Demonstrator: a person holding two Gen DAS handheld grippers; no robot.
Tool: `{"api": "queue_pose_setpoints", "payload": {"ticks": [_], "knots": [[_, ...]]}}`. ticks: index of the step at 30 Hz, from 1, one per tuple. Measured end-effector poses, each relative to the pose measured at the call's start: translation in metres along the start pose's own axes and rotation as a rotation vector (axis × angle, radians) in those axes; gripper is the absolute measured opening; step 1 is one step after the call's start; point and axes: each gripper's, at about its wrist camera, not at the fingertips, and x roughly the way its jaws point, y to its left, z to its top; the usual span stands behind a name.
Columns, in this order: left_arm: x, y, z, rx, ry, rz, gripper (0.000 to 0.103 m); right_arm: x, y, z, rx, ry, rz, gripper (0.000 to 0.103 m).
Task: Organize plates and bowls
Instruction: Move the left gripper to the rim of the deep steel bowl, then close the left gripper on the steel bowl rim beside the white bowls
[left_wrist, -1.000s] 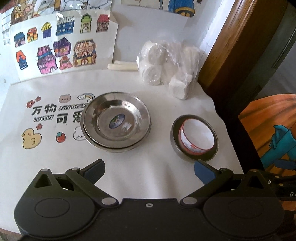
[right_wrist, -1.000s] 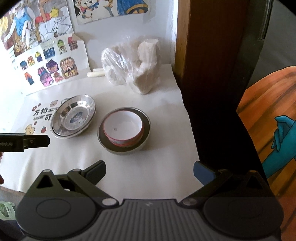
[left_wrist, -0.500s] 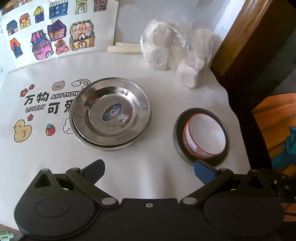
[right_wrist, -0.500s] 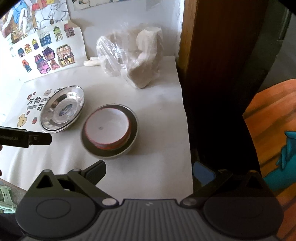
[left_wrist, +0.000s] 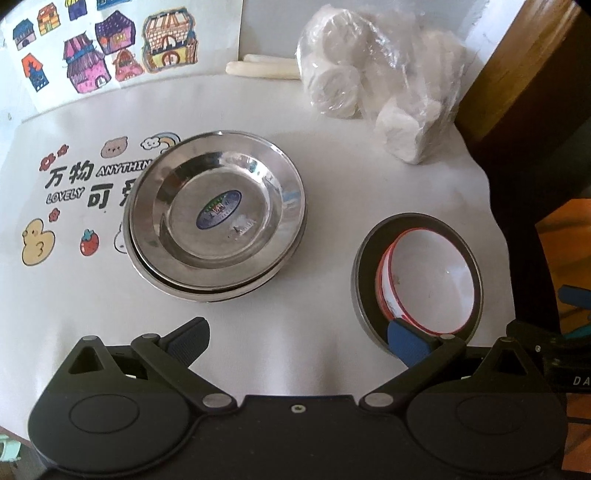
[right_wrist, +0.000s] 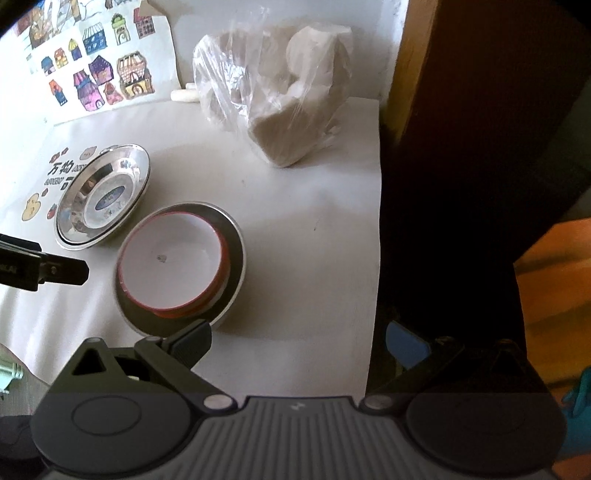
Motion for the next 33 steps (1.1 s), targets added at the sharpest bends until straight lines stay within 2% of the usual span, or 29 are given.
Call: {"api": "queue_pose_setpoints", "payload": {"ticks": [9,20,33], "knots": [[0.017,-0.015,0.0,-0.045,0.044,0.047,0.102,0.019,-0.016,0.013,-0.055,0.024,0.048,0.103],[0.025,-0.016,0.002,-0.101,0.054,0.108,0.102,0.038,-0.02,0.023,-0.1,0.043,0.11,0.103],[0.033,-0.014,0.006,-0.107,0.067,0.123,0.102,0.053,-0.017,0.027,-0.127,0.06,0.124,0.103]]}}
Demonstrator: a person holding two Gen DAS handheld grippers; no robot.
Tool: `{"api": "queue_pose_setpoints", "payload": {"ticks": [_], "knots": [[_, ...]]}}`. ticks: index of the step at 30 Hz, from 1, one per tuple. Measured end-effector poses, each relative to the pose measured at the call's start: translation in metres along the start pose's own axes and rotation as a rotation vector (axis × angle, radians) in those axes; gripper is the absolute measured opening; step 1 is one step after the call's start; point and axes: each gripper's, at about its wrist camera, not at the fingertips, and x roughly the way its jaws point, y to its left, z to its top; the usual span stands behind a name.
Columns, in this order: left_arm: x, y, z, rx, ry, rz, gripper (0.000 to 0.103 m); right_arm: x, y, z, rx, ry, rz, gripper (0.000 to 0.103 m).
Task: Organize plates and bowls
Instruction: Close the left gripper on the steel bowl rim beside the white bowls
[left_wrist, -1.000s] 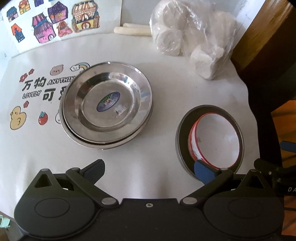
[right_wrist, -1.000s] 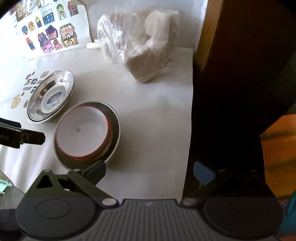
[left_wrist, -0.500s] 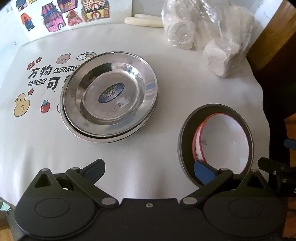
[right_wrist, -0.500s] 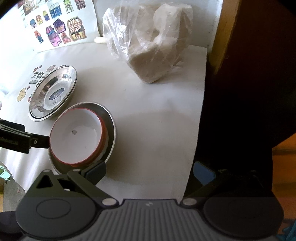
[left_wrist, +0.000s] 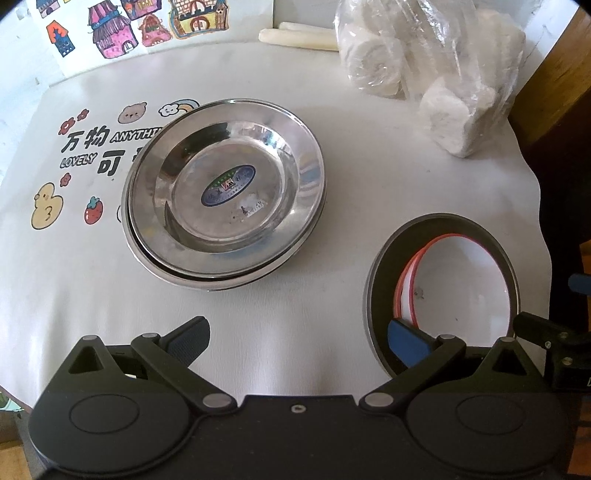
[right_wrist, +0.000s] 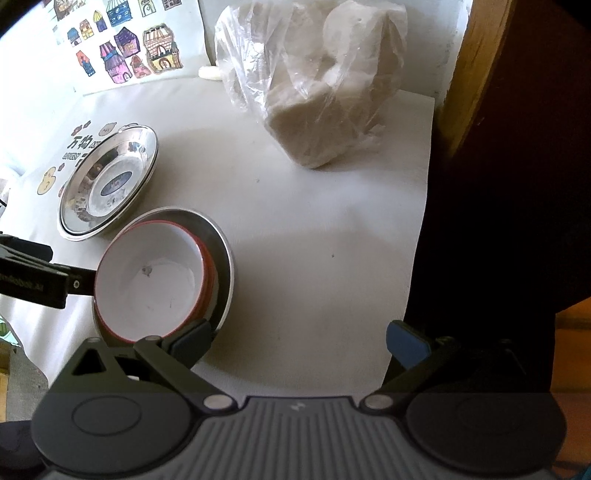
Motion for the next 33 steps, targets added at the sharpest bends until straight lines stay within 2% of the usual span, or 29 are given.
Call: {"api": "queue_pose_setpoints", "payload": {"ticks": [24,27,33], "knots": [[0.02,-0.008,0.006,-0.002,0.072,0.033,0.102,0.012,0.007,0.006,-0.056,0.007,0.014,0.102],[0.019,-0.007,0.007,-0.002,0.072,0.035,0.102,0.012,0.005,0.006,-0.056,0.002,0.029,0.099],[0.018,-0.007,0.008,-0.01,0.071,0.017,0.097,0.01,0.005,0.006,-0.051,-0.006,0.072,0.085]]}}
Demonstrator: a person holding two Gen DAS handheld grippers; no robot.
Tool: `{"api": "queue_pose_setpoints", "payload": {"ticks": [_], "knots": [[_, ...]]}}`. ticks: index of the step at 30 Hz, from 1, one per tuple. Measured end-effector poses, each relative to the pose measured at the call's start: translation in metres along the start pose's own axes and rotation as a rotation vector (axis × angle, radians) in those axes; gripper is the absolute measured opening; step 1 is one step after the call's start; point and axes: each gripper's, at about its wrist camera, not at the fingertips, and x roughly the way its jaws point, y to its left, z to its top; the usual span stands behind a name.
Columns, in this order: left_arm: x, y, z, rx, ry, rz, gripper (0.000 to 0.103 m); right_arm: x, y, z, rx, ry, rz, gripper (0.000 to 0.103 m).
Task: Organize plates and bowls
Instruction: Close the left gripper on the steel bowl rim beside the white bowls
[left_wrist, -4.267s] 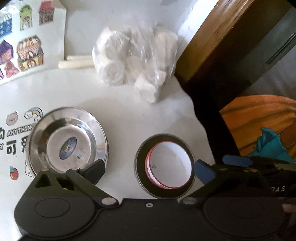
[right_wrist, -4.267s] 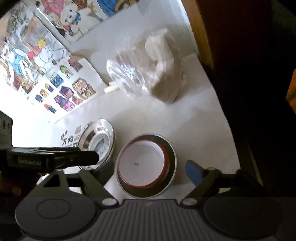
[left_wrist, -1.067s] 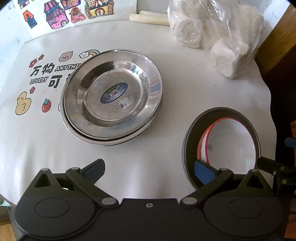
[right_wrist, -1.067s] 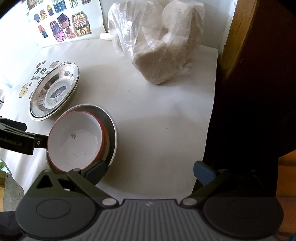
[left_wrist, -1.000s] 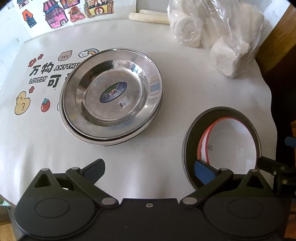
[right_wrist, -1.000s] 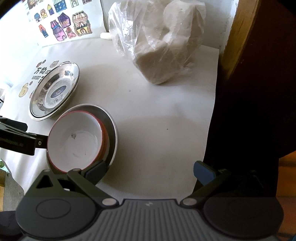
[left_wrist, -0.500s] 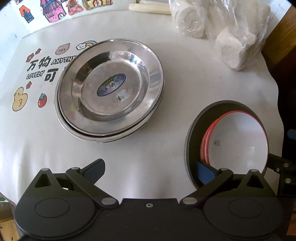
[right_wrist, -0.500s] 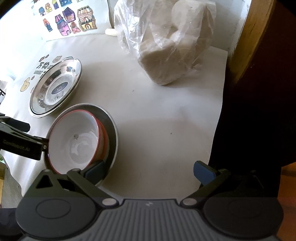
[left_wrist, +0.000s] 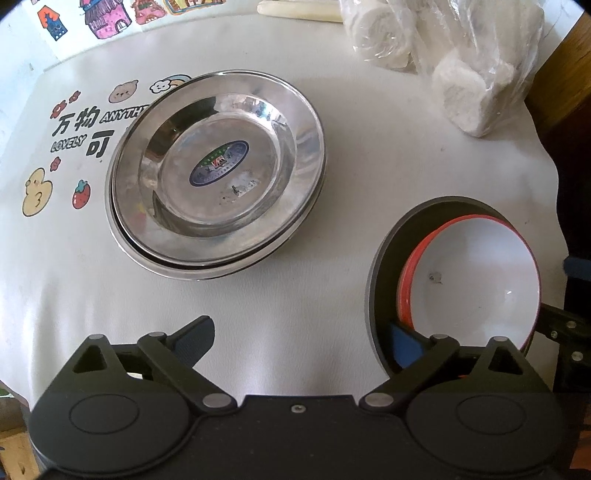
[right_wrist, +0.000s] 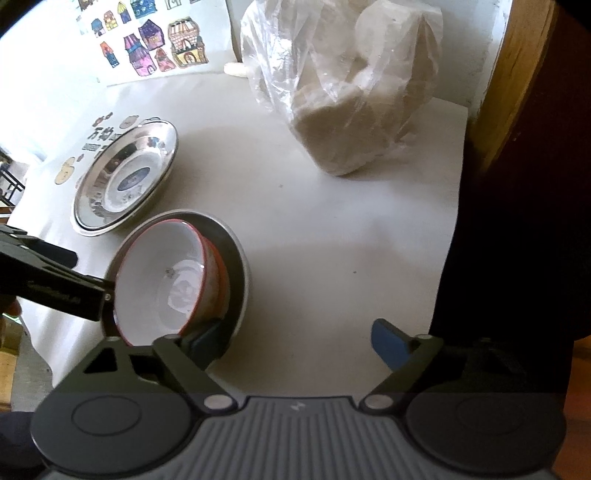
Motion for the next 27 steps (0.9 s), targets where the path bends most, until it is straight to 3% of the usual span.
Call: {"api": "queue_pose_setpoints", "payload": {"ticks": [5,8,11,13,16,20,27], "knots": [[-0.001,0.001,-0.002,-0.015,-0.009,-0.028,0.09,0.0,-0.002,-0.001,0.028,-0.007,0.055,0.07],[-0.002,0.001,-0.002,-0.029,-0.013,-0.069,0.079,0.0,-0.004,-0.001,0.043,-0.006,0.084,0.064],[-0.004,0.002,-0.004,-0.04,-0.019,-0.116,0.063,0.0,-0.002,-0.001,0.04,-0.005,0.095,0.056],[-0.004,0.002,-0.005,-0.053,-0.026,-0.16,0.047,0.001,0.0,-0.001,0.038,-0.005,0.105,0.05],[-0.004,0.004,-0.008,-0.074,-0.032,-0.204,0.038,0.001,0.003,0.0,0.041,0.001,0.124,0.038],[-0.004,0.008,-0.011,-0.097,-0.035,-0.24,0.033,0.005,0.007,0.003,0.044,0.017,0.145,0.024],[-0.004,0.015,-0.015,-0.128,-0.033,-0.263,0.033,0.008,0.009,0.005,0.05,0.029,0.149,0.019]]}}
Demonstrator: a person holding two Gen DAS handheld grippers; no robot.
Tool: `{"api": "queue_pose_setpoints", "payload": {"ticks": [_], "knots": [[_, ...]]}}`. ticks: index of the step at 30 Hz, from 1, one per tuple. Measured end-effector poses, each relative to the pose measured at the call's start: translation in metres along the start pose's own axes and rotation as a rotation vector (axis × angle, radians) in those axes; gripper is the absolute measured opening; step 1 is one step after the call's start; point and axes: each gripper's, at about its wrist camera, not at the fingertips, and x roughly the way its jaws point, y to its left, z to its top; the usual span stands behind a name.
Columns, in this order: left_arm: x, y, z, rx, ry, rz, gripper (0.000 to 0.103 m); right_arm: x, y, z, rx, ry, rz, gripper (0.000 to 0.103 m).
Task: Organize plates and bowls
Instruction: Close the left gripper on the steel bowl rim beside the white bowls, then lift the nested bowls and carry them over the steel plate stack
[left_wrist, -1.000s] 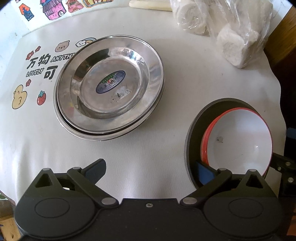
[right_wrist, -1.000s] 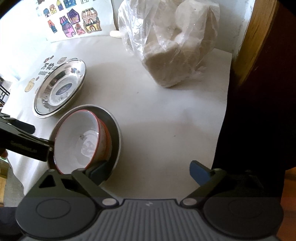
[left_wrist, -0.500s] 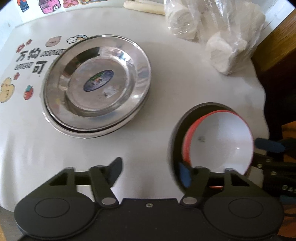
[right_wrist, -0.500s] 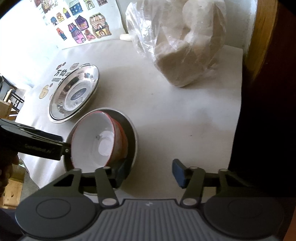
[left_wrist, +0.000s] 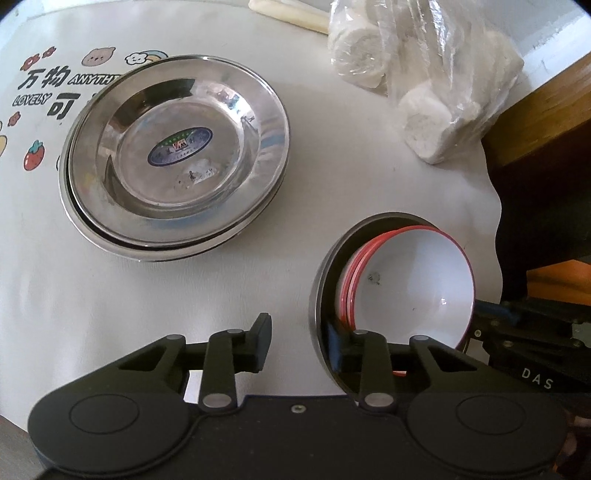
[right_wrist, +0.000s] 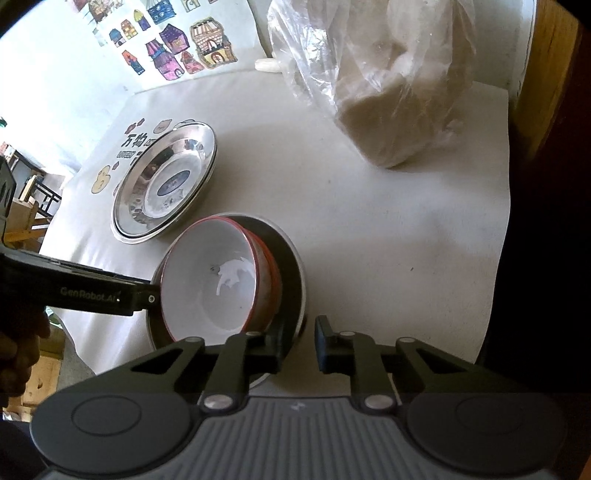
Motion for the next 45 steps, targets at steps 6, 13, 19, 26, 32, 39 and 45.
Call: {"api": "queue_pose_setpoints", "payload": {"ticks": [6,13,19,26,32,39,45], "knots": [[0.0013,0.0013,0.0013,-0.01,0.0,-0.012,0.029,0.0014,0.0016,0.0001,0.005,0.003,0.007,0.014],[0.003,-0.0056,0.0024,0.012,-0.004,-0.032,0.011,0.0015,0.0031,0.0004,0.006,0.006,-0.001,0.014],[0.0054,-0.007,0.0058,-0.005,0.007,-0.038,0.008,0.0016,0.0017,0.0011,0.019,0.012,0.005,0.013],[0.0047,-0.0056,0.0041,-0.013,0.011,-0.038,0.009,0.0011,0.0011,0.0013,0.023,0.014,0.008,0.013],[0.0044,-0.0029,0.0024,-0.031,0.019,-0.045,0.009,0.0011,0.0008,0.0013,0.022,0.023,0.013,0.013],[0.0038,-0.0036,0.0015,-0.043,0.016,-0.05,0.009,-0.0002,0.0018,0.0014,0.019,0.024,0.011,0.013],[-0.0023,-0.0014,0.0004,-0.044,0.008,-0.054,0.009,-0.0043,0.006,0.0013,0.018,0.018,0.014,0.013]]}}
